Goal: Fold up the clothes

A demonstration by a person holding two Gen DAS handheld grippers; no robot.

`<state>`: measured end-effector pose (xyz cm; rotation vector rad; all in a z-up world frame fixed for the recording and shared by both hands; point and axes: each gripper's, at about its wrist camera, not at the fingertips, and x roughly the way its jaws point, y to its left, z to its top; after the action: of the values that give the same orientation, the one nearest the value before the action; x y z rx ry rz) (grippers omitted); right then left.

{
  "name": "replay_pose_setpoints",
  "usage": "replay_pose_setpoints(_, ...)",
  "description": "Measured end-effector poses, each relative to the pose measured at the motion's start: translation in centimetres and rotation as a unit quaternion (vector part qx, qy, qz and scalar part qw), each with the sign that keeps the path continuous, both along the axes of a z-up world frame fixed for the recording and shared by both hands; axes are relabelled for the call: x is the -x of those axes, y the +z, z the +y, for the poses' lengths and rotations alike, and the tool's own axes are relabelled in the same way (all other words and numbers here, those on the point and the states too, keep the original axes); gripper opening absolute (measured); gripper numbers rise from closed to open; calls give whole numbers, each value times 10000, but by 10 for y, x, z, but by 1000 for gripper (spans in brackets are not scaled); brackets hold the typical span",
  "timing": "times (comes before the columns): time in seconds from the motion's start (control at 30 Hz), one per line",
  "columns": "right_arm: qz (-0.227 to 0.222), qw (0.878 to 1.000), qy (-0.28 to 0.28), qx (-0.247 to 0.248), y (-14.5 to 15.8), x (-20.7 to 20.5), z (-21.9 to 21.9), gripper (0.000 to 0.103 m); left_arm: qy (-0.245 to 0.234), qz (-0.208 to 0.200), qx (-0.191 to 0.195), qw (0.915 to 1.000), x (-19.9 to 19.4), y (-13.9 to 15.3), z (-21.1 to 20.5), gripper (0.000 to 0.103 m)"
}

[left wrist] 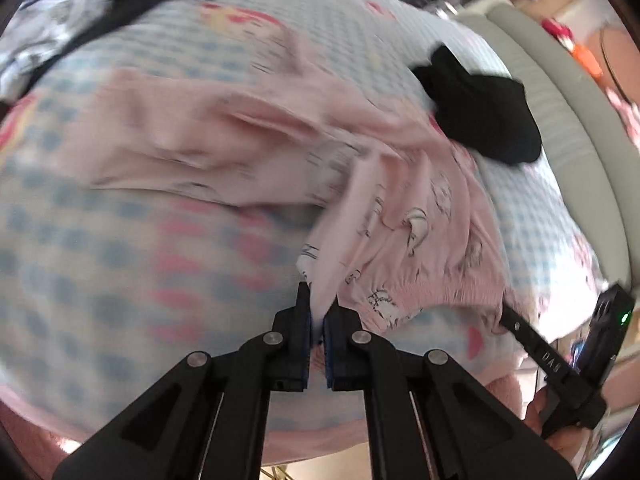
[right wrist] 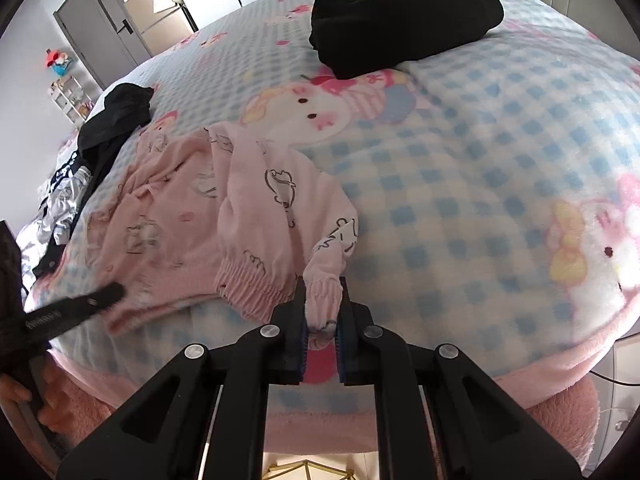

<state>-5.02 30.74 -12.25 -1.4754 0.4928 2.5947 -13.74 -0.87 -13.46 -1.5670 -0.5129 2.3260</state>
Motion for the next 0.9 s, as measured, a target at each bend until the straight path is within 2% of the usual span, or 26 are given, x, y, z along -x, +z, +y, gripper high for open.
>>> replay_pose_setpoints(0.17,8,9995,-31,325,-1,-3,0,9,52,97,-34,9999,-9,17,-31,5)
replay_pose_setpoints(0.27,-29,9992,171,354,-3,-1,-9,12,4,17,-330,9995,-13,10,-48,11)
replay_pose_setpoints(0.3,-23,9991,172,388,-4,0,-10,15,39,-33,-390,9992,-13,7,-50,23)
replay_pose_setpoints(0.33,-18,9990,174,423,-4,1,-11,25,95,-75,-425,9990,-13,3,-52,45)
replay_pose_setpoints(0.37,-13,9987,176,482,-5,2,-11,33,123,-139,-519,9985,-12,-2,-51,52)
replay_pose_setpoints(0.4,-44,9986,183,495,-7,4,-11,35,127,-221,-665,9975,-13,-7,-47,55)
replay_pose_setpoints(0.47,-197,9989,165,384,-12,8,-11,48,121,-362,-868,9955,-13,-18,-41,55)
replay_pose_setpoints(0.57,-185,9994,-123,247,-19,6,-2,49,65,-357,-623,9974,-10,-27,-25,54)
replay_pose_setpoints(0.7,-321,9977,-205,559,-31,12,7,49,27,-443,-524,9976,-3,-27,-6,53)
replay_pose_setpoints(0.73,-319,9978,-117,566,-30,13,6,44,3,-427,-467,9980,-2,-25,-2,53)
replay_pose_setpoints(0.77,-267,9974,20,675,-28,13,4,26,-80,-375,-386,9985,-1,-23,2,48)
replay_pose_setpoints(0.8,-242,9957,137,884,-28,13,4,13,-167,-324,-264,9990,-2,-20,6,32)
replay_pose_setpoints(0.83,-216,9935,249,1085,-28,12,3,9,-201,-288,-136,9993,-2,-18,7,21)
replay_pose_setpoints(0.9,-173,9930,297,1133,-26,10,2,8,-76,-196,-18,9998,-6,-15,2,17)
